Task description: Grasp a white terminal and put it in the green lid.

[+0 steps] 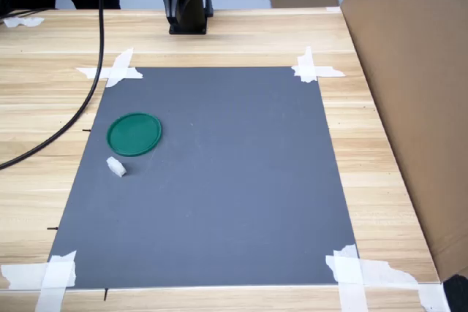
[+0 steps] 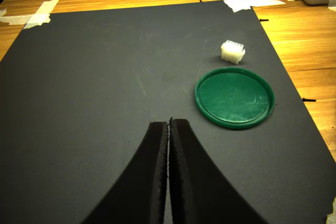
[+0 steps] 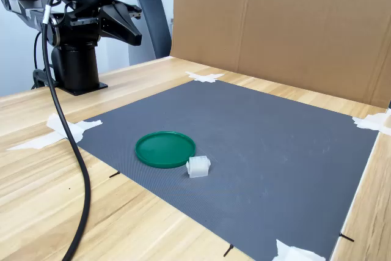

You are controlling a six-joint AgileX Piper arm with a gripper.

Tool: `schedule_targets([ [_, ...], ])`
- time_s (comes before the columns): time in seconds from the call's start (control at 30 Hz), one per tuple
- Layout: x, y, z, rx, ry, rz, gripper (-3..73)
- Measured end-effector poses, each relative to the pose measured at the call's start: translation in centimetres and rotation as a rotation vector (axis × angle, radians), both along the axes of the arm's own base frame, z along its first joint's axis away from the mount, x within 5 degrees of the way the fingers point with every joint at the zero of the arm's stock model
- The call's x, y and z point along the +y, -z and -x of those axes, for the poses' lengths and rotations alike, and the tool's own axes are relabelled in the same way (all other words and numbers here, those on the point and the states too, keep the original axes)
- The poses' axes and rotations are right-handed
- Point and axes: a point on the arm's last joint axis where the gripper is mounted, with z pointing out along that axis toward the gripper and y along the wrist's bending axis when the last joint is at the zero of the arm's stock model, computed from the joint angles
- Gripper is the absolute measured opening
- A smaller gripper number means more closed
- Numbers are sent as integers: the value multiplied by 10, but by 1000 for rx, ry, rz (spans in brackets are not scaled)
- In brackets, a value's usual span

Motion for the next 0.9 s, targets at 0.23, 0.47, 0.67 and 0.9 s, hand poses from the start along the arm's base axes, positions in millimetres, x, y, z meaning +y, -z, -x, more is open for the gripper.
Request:
schedule_targets([
  [0.23,0,0,0,0,0,0,-27],
  [0.47,0,-1,0,-3,0,0,-27],
  [0.67,-1,-31,-7,10,-11,50,-27],
  [0.9,-1,-92,-34,100,-44,69,-27],
])
